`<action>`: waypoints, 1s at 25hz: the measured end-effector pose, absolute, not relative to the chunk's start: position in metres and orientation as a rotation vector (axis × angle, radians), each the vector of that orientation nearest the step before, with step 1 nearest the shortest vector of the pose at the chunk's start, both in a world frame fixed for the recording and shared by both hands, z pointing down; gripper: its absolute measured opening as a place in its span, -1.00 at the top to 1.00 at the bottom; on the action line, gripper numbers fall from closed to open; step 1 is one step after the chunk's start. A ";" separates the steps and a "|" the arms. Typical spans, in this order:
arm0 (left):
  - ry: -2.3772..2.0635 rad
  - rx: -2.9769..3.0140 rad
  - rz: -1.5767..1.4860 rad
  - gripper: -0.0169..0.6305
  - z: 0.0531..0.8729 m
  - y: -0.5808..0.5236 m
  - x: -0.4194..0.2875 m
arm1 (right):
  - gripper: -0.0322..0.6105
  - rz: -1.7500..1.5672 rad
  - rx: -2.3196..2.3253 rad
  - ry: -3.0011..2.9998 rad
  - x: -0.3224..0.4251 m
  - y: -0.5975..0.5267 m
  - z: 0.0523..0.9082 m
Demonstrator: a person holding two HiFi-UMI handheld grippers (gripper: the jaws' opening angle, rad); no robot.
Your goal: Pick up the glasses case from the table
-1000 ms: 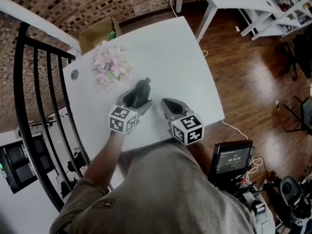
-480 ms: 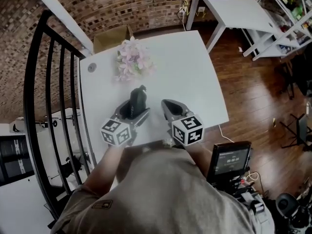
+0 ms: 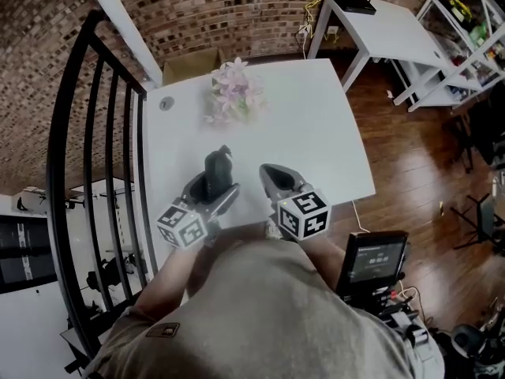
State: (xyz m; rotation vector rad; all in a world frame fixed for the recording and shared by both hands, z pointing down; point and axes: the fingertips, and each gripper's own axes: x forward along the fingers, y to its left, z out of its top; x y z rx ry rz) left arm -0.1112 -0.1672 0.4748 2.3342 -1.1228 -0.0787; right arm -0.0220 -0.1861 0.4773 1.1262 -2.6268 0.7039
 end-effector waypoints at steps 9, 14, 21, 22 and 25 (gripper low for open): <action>-1.100 2.331 -0.137 -0.19 0.465 -0.146 -0.128 | 0.87 0.654 1.107 -2.638 -0.044 -0.167 0.466; -1.085 2.342 -0.138 -0.19 0.465 -0.140 -0.129 | 0.87 0.640 1.097 -2.628 -0.050 -0.159 0.469; -1.080 2.353 -0.150 -0.19 0.461 -0.138 -0.133 | 0.87 0.631 1.107 -2.625 -0.056 -0.156 0.469; -1.080 2.353 -0.152 -0.19 0.460 -0.138 -0.134 | 0.87 0.629 1.106 -2.626 -0.057 -0.156 0.468; -1.082 2.355 -0.158 -0.19 0.459 -0.137 -0.134 | 0.87 0.625 1.101 -2.626 -0.058 -0.155 0.469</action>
